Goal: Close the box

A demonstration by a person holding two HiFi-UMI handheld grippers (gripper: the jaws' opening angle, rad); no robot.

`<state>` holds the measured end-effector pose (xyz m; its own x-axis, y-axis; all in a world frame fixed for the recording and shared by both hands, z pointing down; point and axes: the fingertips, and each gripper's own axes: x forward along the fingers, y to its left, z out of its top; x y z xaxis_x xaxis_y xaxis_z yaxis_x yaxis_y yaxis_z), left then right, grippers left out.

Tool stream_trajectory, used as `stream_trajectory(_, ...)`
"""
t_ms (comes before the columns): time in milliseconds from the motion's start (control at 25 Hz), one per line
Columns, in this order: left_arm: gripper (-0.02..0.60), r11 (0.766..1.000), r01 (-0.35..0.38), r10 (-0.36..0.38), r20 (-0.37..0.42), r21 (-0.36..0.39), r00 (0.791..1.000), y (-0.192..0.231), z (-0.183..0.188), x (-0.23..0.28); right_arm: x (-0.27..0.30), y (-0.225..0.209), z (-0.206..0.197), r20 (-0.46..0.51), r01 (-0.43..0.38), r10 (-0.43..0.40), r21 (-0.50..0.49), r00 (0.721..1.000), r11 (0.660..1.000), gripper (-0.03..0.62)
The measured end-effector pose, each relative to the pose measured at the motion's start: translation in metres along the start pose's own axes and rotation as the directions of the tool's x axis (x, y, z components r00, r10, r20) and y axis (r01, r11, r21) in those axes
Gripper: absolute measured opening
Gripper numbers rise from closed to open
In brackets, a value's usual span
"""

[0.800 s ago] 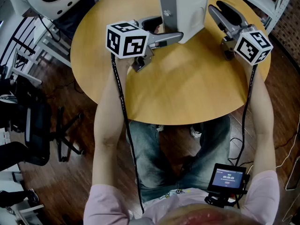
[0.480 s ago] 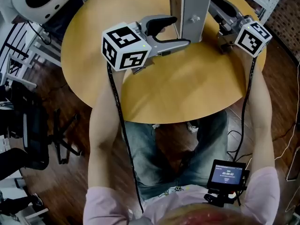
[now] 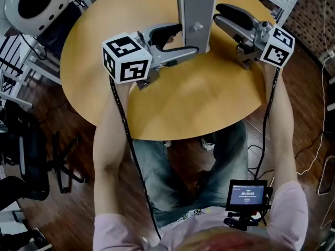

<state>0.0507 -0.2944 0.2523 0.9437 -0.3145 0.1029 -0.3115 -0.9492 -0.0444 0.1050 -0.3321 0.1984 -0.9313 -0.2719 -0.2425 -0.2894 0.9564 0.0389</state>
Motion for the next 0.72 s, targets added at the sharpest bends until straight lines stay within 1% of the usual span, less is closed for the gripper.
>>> stream_trajectory(40, 0.351, 0.999, 0.037, -0.037, -0.029, 0.019, 0.999, -0.012, -0.003, 0.009, -0.010, 0.003, 0.001, 0.003, 0.013, -0.013, -0.004, 1.000, 1.000, 0.162)
stream_trajectory(80, 0.351, 0.997, 0.068, -0.066, -0.053, 0.046, 0.996, -0.023, -0.006, 0.017, -0.023, 0.007, 0.001, 0.002, 0.018, -0.018, -0.004, 1.000, 1.000, 0.167)
stream_trajectory(120, 0.351, 0.992, 0.101, -0.096, -0.075, 0.074, 0.993, -0.032, -0.009, 0.024, -0.036, 0.012, 0.000, -0.009, 0.016, -0.016, -0.001, 1.000, 1.000, 0.216)
stream_trajectory(160, 0.345, 0.986, 0.135, -0.126, -0.093, 0.098, 0.988, -0.040, -0.012, 0.031, -0.048, 0.018, -0.002, -0.031, 0.017, -0.017, -0.003, 0.999, 1.000, 0.224)
stream_trajectory(200, 0.256, 0.980, 0.162, -0.149, -0.108, 0.116, 0.983, -0.046, -0.015, 0.035, -0.058, 0.024, -0.006, -0.064, 0.030, -0.031, -0.016, 0.997, 0.999, 0.226)
stream_trajectory(240, 0.241, 0.976, 0.176, -0.160, -0.119, 0.130, 0.980, -0.049, -0.017, 0.037, -0.064, 0.029, -0.011, -0.105, 0.064, -0.069, -0.050, 0.992, 0.997, 0.230)
stream_trajectory(280, 0.245, 0.974, 0.179, -0.162, -0.124, 0.142, 0.979, -0.050, -0.019, 0.035, -0.067, 0.033, -0.014, -0.147, 0.124, -0.140, -0.114, 0.979, 0.986, 0.230)
stream_trajectory(320, 0.252, 0.972, 0.176, -0.159, -0.121, 0.154, 0.980, -0.050, -0.019, 0.029, -0.068, 0.035, -0.015, -0.176, 0.203, -0.241, -0.209, 0.954, 0.957, 0.230)
stream_trajectory(360, 0.252, 0.972, 0.168, -0.150, -0.112, 0.167, 0.982, -0.050, -0.017, 0.022, -0.068, 0.037, -0.012, -0.183, 0.286, -0.357, -0.329, 0.916, 0.900, 0.230)
stream_trajectory(400, 0.252, 0.971, 0.151, -0.134, -0.097, 0.186, 0.986, -0.049, -0.013, 0.015, -0.067, 0.039, -0.007, -0.165, 0.348, -0.463, -0.460, 0.871, 0.817, 0.229)
stream_trajectory(440, 0.252, 0.970, 0.124, -0.109, -0.082, 0.208, 0.991, -0.046, -0.009, 0.009, -0.065, 0.043, -0.002, -0.136, 0.374, -0.537, -0.578, 0.832, 0.725, 0.229)
stream_trajectory(480, 0.253, 0.969, 0.088, -0.075, -0.067, 0.231, 0.995, -0.041, -0.004, 0.004, -0.060, 0.049, 0.002, -0.117, 0.364, -0.577, -0.670, 0.809, 0.647, 0.229)
stream_trajectory(520, 0.252, 0.967, 0.047, -0.035, -0.051, 0.249, 0.998, -0.033, 0.001, -0.001, -0.054, 0.056, 0.002, -0.118, 0.330, -0.594, -0.738, 0.796, 0.588, 0.229)
stream_trajectory(560, 0.252, 0.966, 0.001, 0.009, -0.034, 0.260, 0.999, -0.024, 0.005, -0.005, -0.047, 0.062, 0.000, -0.136, 0.281, -0.610, -0.795, 0.781, 0.538, 0.229)
stream_trajectory(600, 0.252, 0.964, -0.049, 0.054, -0.014, 0.261, 0.998, -0.013, 0.009, -0.010, -0.042, 0.065, -0.005, -0.161, 0.224, -0.637, -0.848, 0.754, 0.480, 0.229)
stream_trajectory(640, 0.252, 0.964, -0.098, 0.099, 0.009, 0.249, 0.995, -0.001, 0.013, -0.018, -0.038, 0.066, -0.011, -0.173, 0.174, -0.678, -0.895, 0.715, 0.412, 0.228)
stream_trajectory(680, 0.252, 0.964, -0.142, 0.138, 0.033, 0.225, 0.990, 0.009, 0.016, -0.026, -0.035, 0.067, -0.015, -0.157, 0.137, -0.719, -0.933, 0.677, 0.332, 0.206)
stream_trajectory(720, 0.252, 0.965, -0.176, 0.169, 0.054, 0.195, 0.984, 0.018, 0.018, -0.034, -0.031, 0.069, -0.017, -0.117, 0.110, -0.750, -0.963, 0.650, 0.246, 0.150)
